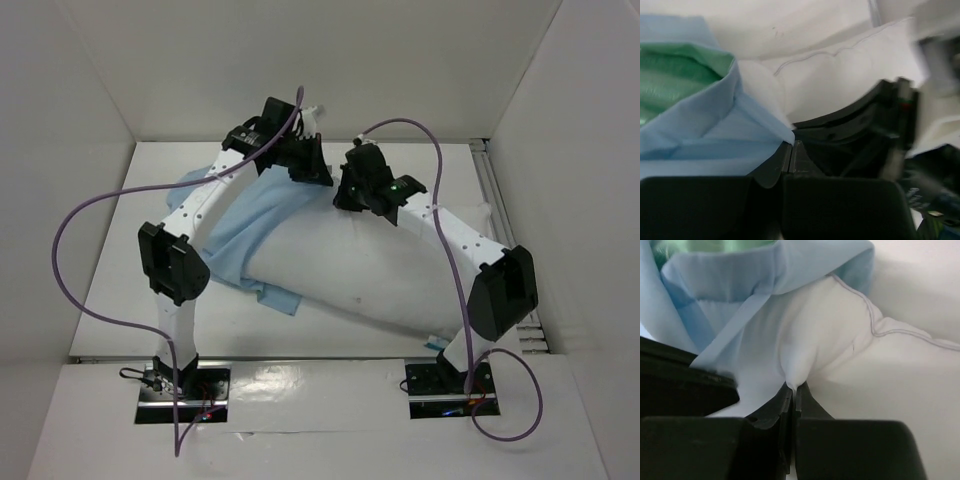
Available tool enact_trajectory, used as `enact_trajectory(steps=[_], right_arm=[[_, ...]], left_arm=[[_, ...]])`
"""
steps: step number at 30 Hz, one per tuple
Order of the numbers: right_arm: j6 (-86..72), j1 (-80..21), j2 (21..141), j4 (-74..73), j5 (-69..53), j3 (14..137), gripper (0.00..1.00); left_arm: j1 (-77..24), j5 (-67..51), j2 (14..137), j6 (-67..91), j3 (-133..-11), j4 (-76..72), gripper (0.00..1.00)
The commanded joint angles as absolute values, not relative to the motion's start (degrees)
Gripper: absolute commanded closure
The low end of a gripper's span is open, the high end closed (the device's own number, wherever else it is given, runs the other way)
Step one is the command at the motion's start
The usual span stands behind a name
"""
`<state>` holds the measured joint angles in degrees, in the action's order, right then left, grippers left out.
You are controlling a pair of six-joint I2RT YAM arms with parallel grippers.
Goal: Put the pillow into the pillowcase
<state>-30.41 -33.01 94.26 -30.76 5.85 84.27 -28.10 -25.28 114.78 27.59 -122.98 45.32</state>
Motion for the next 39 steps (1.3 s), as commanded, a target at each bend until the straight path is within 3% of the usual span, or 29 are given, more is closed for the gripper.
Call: enact_trajectory(steps=[1,3,4,7,8,12,14,16,18,19,21,22,25,27,38,39], right_arm=[[-36.82,-31.73,88.78,-21.01,9.23,79.91,1.00],[-40.14,-29.28,87.28,-18.47,9.23,75.08,1.00],[-40.95,-28.57,85.71,-17.24,8.18,73.41,1.00],[-43.76,-25.67,84.47,-13.54,6.34,69.00,1.00],[-43.77,-25.06,84.46,-12.93,5.81,68.47,1.00],[-44.56,-22.33,86.48,-10.20,2.12,68.64,1.00],[-44.56,-21.80,88.06,-10.20,0.63,69.51,1.00],[-44.56,-21.27,88.59,-9.59,-0.43,70.14,1.00],[-44.56,-21.27,89.12,-9.58,-1.66,70.14,1.00],[-44.56,-20.66,89.12,-9.58,-1.67,70.14,1.00],[-44.56,-20.13,89.64,-9.05,-2.81,70.14,1.00],[-44.56,-20.13,89.65,-9.05,-2.81,70.66,1.00],[-44.56,-19.60,90.18,-9.05,-3.96,71.19,1.00],[-44.56,-19.60,90.70,-9.58,-4.74,71.81,1.00],[-43.42,-19.07,92.55,-11.87,-5.27,74.36,1.00],[-43.42,-19.07,91.94,-11.87,-5.27,74.36,1.00]], left_arm=[[-28.65,-25.86,113.63,30.51,-120.85,43.85,1.00],[-28.65,-21.98,116.35,28.23,-126.01,47.53,0.85],[-28.65,-21.02,119.06,27.34,-128.65,51.90,0.64],[-28.13,-17.41,119.97,24.01,-135.61,55.71,0.39],[-28.12,-16.36,118.40,23.39,-135.62,55.72,0.22],[-28.12,-10.74,111.30,19.52,-130.80,56.95,0.03],[-28.12,-6.61,108.12,18.98,-125.90,57.65,0.03],[-27.60,-0.11,102.85,20.20,-120.70,57.66,0.24],[-27.07,5.33,99.42,22.75,-110.99,57.66,0.55],[-26.46,10.93,95.58,24.24,-107.00,57.13,0.76],[-26.46,14.40,91.08,28.38,-98.66,53.80,0.80],[-26.46,16.94,88.88,30.30,-91.48,52.92,0.80],[-26.46,16.96,79.65,35.58,-79.07,47.39,0.44],[-25.93,16.96,75.61,38.49,-74.81,44.84,0.26],[-25.40,11.08,79.98,38.50,-63.64,35.08,0.26],[-24.79,11.07,81.02,37.89,-63.63,33.85,0.31]])
